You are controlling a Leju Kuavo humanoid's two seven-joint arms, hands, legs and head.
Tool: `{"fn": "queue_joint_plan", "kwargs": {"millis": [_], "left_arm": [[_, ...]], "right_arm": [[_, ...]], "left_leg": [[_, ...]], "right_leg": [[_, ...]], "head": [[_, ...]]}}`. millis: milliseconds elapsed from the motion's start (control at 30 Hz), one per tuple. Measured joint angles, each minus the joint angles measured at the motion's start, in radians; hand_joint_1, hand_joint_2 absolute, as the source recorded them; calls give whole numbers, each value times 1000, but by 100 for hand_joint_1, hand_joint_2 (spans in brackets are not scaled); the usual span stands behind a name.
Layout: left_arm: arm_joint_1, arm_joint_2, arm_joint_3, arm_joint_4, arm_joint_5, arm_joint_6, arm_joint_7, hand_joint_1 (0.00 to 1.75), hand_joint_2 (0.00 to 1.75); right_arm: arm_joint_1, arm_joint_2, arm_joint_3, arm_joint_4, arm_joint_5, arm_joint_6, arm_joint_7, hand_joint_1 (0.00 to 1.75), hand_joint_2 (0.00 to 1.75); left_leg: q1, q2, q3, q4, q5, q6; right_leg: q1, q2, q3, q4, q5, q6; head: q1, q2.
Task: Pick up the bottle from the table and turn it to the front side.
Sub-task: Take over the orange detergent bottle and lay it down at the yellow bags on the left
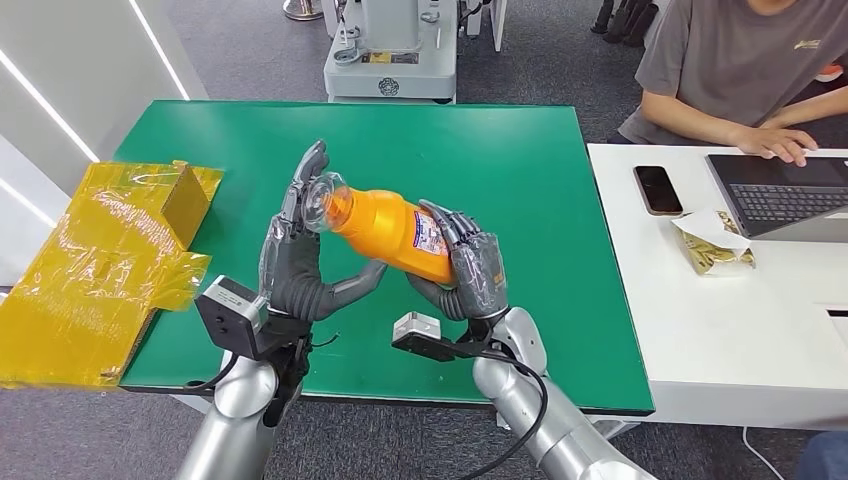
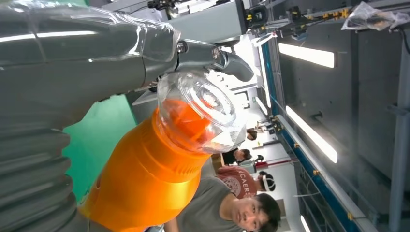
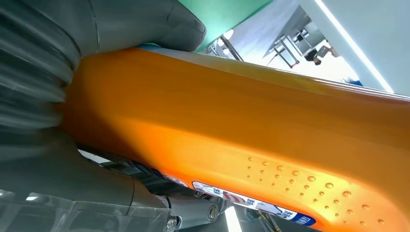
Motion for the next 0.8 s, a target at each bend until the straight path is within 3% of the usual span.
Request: {"fn": "queue_joint_plan", "kwargs": {"millis": [433,800], "left_arm": [[-12,-1,6,56,31,-58,26,0,175],[-12,-1,6,77,45,-68,31,0,175]], "right_arm": [[0,20,-22,-67,26,0,-75,175,175],[2,25,-21,-79,15,0,-46,175,175]], "left_leg": [[0,0,0,0,0,0],[0,0,0,0,0,0]], "right_leg": [[0,0,0,0,0,0],[0,0,0,0,0,0]], "head": [[0,0],[0,0]]}}
